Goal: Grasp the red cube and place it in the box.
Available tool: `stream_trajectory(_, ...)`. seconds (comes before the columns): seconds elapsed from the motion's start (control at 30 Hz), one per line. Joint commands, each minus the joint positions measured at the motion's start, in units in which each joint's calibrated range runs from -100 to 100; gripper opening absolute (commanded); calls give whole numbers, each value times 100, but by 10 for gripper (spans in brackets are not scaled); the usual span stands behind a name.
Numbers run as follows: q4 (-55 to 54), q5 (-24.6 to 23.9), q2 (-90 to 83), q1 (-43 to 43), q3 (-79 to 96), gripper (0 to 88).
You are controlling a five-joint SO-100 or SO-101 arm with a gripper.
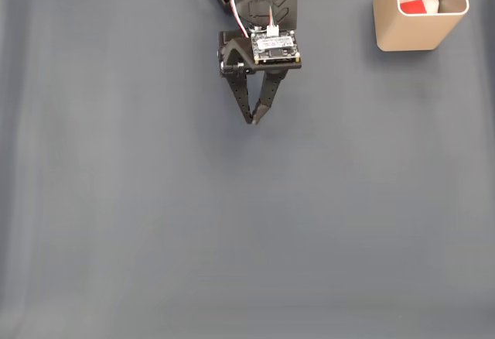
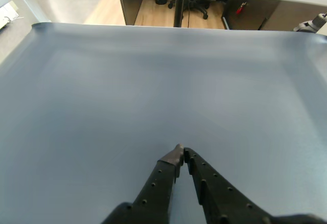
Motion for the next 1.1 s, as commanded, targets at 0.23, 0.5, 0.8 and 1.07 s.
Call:
stream_trajectory(0.23, 2163, 103, -598, -93, 82, 1)
stream_trajectory(0.5, 3263, -59, -901, -171, 82, 2)
stream_trajectory(0.8, 4256, -107, -909, -150, 82, 2)
stream_trajectory(1.07, 4354, -161, -909, -136, 82, 6)
